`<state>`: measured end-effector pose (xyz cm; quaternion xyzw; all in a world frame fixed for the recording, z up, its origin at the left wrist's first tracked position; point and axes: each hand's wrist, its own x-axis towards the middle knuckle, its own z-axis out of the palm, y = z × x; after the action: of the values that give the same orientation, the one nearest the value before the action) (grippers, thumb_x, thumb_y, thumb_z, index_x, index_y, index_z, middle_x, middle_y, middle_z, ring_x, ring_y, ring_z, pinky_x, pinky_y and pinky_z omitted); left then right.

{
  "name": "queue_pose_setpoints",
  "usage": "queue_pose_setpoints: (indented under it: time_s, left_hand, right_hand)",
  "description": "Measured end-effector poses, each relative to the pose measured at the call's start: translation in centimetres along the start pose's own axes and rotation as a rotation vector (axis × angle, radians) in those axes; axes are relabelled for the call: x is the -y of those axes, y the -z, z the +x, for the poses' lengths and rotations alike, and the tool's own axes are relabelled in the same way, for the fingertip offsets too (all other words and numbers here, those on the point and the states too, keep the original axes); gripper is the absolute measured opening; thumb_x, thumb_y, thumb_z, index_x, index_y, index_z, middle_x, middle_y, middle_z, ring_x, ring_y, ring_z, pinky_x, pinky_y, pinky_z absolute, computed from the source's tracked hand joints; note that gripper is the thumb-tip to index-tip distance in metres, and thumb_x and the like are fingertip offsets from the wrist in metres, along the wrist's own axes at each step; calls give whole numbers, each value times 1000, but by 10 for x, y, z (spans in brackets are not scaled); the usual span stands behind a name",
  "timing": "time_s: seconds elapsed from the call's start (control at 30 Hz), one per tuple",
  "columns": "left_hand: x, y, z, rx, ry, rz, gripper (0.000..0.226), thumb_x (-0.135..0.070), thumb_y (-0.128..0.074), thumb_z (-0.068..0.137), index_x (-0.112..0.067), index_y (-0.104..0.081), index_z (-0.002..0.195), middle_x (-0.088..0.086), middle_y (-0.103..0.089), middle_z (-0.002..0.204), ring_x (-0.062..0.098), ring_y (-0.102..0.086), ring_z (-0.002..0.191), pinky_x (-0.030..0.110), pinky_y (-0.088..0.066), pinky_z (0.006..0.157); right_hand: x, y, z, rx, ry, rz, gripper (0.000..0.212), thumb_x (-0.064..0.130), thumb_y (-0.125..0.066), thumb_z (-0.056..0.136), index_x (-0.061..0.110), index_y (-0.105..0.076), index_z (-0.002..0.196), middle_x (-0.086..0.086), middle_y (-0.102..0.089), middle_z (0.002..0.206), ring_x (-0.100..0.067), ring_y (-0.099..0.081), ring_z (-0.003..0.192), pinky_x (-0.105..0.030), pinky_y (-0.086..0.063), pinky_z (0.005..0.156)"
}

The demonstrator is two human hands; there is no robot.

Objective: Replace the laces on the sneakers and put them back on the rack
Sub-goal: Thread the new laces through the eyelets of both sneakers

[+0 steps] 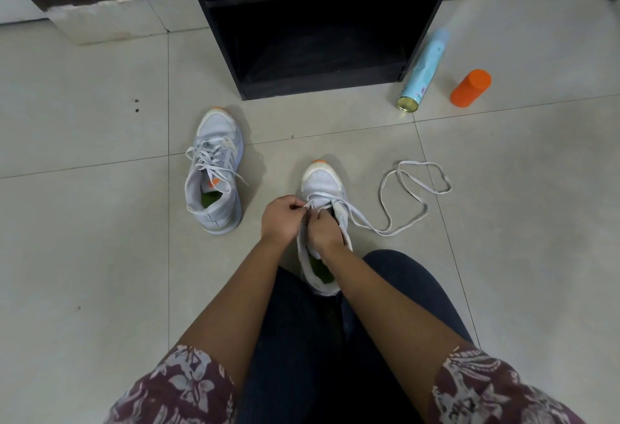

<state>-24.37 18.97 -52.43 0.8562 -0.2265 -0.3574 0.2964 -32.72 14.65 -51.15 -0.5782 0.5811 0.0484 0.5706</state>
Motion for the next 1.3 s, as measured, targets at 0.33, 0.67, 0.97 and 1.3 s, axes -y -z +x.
queue_pose_setpoints:
  time_s: [0.33,0.67,0.97,1.3]
  left_hand:
    - [-1,2,-7,-90,119,17,17,-17,-58,85,-4,-69,85,13,-68,89,28,-61,85,28,-38,65]
    - [0,7,-9,-113,134,72,24,-11,-52,85,-8,-52,62,11,-60,74,27,-52,76,28,-32,59]
    - [-14,-1,-13,3,-172,278,40,-22,-54,89,-24,-50,129,6,-46,128,28,-54,106,35,-46,85]
    - [-28,-19,18,-12,-487,637,33,-24,-50,94,-14,-56,124,7,-43,137,27,-37,126,36,-33,103]
  right_hand:
    - [-15,59,-61,-92,672,-212,27,11,-43,95,-4,-63,83,-6,-49,127,-15,-39,118,-14,-37,95]
    - [-5,123,-68,35,46,300,31,12,-43,91,17,-38,61,-1,-39,50,-13,-29,41,-17,-23,42]
    - [-20,130,-77,65,-30,-887,32,40,-52,86,12,-61,100,-11,-58,109,-27,-57,102,-30,-42,78]
    - [-4,106,-48,-114,228,-709,67,43,-65,82,12,-37,134,-9,-49,130,-28,-45,122,-37,-41,94]
